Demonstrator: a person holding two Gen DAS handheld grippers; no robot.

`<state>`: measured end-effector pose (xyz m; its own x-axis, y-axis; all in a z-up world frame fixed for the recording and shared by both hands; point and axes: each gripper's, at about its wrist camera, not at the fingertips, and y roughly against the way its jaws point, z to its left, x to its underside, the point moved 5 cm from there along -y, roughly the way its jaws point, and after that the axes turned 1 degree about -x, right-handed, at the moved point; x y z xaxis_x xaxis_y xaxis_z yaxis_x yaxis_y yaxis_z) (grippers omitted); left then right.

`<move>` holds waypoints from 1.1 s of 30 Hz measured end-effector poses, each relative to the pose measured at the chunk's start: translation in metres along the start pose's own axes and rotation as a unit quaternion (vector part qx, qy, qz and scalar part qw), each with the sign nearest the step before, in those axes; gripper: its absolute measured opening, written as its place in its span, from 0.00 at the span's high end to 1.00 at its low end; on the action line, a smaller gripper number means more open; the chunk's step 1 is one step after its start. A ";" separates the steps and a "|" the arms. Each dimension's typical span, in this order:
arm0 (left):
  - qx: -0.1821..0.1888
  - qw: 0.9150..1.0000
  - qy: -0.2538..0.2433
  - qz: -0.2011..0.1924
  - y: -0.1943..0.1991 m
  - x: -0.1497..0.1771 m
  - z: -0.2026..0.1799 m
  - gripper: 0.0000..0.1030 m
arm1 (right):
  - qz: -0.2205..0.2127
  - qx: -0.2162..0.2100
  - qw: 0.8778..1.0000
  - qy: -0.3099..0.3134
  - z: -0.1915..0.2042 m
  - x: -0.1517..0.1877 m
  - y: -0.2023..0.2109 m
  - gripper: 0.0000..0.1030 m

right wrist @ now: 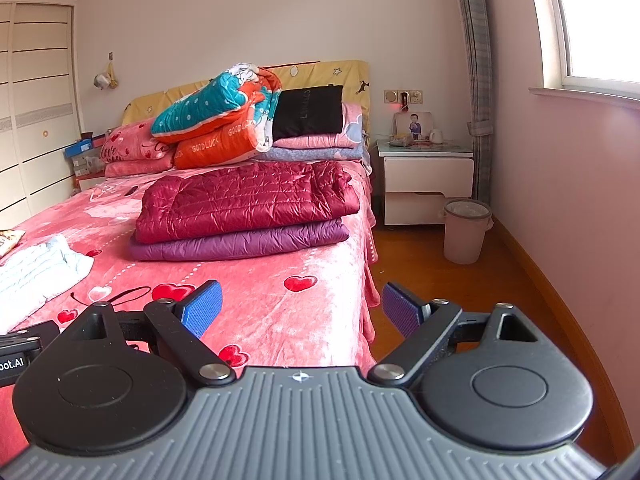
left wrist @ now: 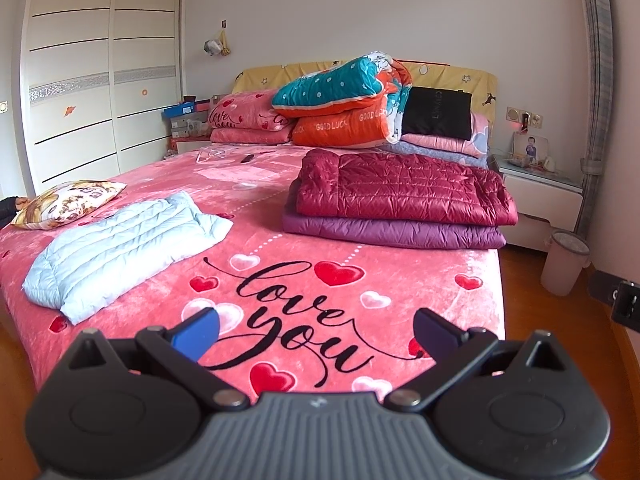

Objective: Fold large clothes

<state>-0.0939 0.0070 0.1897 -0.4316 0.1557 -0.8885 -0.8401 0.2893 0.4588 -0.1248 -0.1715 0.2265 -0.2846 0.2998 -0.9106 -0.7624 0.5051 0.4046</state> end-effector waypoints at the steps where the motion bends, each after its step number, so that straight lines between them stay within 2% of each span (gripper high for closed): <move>1: 0.000 1.000 0.000 0.001 -0.001 0.000 0.000 0.01 | 0.000 0.000 1.000 0.000 -0.001 0.000 -0.001 0.00; 33: -0.006 1.000 -0.008 0.011 -0.012 0.009 -0.004 0.01 | 0.014 0.005 1.000 -0.004 -0.003 0.008 -0.017 0.00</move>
<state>-0.0887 0.0016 0.1767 -0.4454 0.1779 -0.8775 -0.8338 0.2746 0.4789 -0.1158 -0.1797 0.2125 -0.3019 0.3206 -0.8978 -0.7476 0.5048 0.4317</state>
